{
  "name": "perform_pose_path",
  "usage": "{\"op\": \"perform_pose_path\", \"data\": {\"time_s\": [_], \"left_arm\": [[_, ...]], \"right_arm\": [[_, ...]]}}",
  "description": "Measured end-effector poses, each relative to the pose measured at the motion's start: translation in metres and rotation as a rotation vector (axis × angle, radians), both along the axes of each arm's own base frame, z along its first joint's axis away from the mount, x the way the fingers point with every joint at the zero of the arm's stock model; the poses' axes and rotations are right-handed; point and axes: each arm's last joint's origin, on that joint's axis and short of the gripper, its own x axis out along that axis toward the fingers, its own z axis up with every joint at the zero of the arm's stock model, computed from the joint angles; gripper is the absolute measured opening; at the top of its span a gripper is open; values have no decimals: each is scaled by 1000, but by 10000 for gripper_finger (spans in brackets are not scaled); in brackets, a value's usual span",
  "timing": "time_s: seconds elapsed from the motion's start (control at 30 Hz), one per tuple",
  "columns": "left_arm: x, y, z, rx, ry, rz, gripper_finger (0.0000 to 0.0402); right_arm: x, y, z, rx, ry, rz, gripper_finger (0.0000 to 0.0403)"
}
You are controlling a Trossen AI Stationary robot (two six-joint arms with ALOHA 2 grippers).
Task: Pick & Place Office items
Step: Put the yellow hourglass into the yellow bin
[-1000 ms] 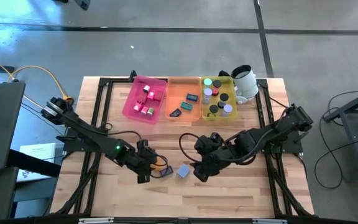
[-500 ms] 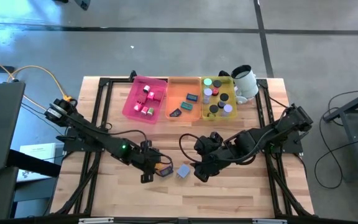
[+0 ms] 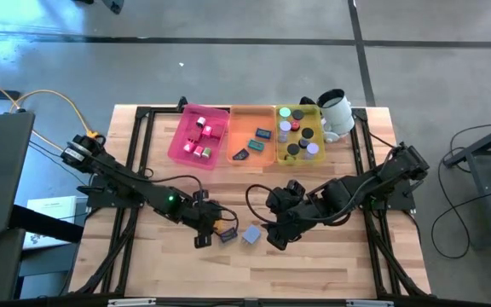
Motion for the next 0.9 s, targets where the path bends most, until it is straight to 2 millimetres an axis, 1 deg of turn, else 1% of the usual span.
{"op": "perform_pose_path", "data": {"time_s": [0.1, 0.2, 0.33, 0.43, 0.53, 0.6, 0.67, 0.73, 0.8, 0.83, 0.9], "left_arm": [[-4, 5, 10, -14, -23, 8, 193], [-11, 13, 28, -50, -83, 23, 193], [-27, 29, 62, -107, -215, 65, 193], [-42, 42, 96, -206, -404, 123, 193], [-61, 53, 137, -318, -681, 157, 193], [-77, 60, 161, -377, -856, 166, 193], [-93, 67, 180, -420, -1002, 195, 193], [-107, 73, 194, -464, -1116, 227, 193], [-117, 77, 205, -506, -1207, 250, 193], [-119, 78, 209, -526, -1245, 251, 193], [-122, 79, 216, -563, -1313, 250, 193]], "right_arm": [[0, 0, 0, 0, 0, 1, 312], [0, 0, 0, 0, 0, 1, 312], [2, 1, 1, 6, -22, 6, 312], [8, 1, 6, 15, -99, -1, 312], [13, 0, 25, 13, -267, 37, 312], [11, -2, 41, -16, -375, 54, 312], [7, -6, 56, -63, -475, 40, 312], [1, -10, 74, -124, -581, 23, 312], [-8, -11, 93, -210, -685, 35, 312], [-11, -10, 101, -264, -727, 57, 312], [-14, -8, 110, -428, -765, 141, 312]]}}
